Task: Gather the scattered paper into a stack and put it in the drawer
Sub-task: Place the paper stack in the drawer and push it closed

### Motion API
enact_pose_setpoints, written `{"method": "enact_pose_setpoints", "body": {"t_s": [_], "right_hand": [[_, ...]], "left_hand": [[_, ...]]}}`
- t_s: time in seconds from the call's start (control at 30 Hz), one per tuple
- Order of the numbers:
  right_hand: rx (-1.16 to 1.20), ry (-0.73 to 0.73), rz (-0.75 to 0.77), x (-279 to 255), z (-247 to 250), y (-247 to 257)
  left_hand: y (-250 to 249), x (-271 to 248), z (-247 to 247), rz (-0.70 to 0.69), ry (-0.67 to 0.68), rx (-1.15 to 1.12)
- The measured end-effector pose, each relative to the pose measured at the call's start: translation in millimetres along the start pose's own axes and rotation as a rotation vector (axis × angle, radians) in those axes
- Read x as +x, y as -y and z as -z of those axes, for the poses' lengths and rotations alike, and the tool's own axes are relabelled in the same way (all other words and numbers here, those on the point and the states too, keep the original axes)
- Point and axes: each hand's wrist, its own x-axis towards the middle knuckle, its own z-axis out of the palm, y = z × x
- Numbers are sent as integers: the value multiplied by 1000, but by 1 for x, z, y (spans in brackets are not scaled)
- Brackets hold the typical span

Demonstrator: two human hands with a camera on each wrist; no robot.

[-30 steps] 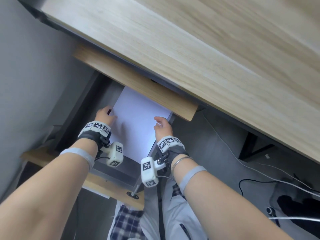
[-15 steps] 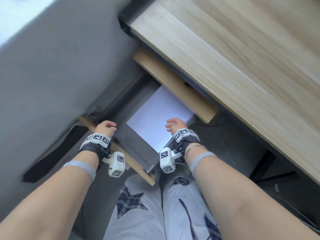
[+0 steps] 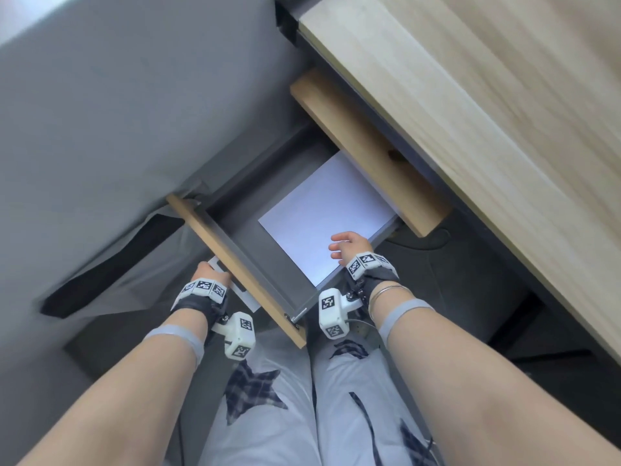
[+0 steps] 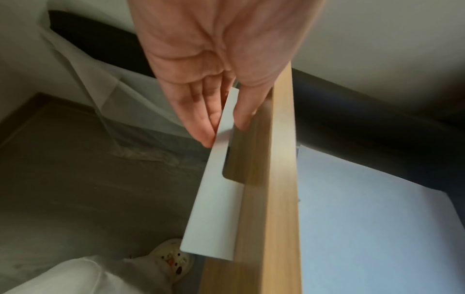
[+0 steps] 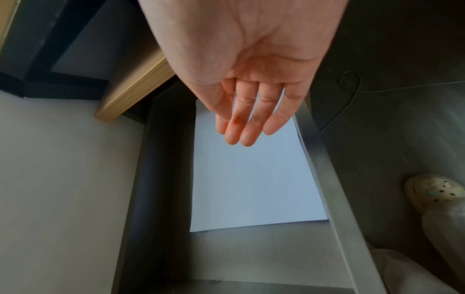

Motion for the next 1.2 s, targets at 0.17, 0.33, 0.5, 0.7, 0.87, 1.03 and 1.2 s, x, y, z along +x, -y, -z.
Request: {"method": "enact_pose_setpoints", "body": {"t_s": [0.17, 0.33, 0.5, 0.7, 0.87, 1.03, 1.2], "right_hand": [[31, -32, -31, 8, 10, -12], [78, -71, -50, 10, 22, -15], [106, -124, -80, 14, 46, -15], [132, -146, -103, 15, 81, -17], [198, -149, -148, 17, 104, -22], [311, -157, -208, 20, 125, -26], [392, -237, -236, 31, 132, -25]], "left_hand": [[-12, 7, -2, 27, -44, 19], [-33, 2, -4, 13, -33, 63], [-65, -5, -11, -103, 11, 141], [-109, -13, -17, -134, 16, 100], [-141, -9, -27, -147, 57, 30], [-171, 4, -41, -220, 116, -76], [-213, -21, -45, -249, 22, 159]]}}
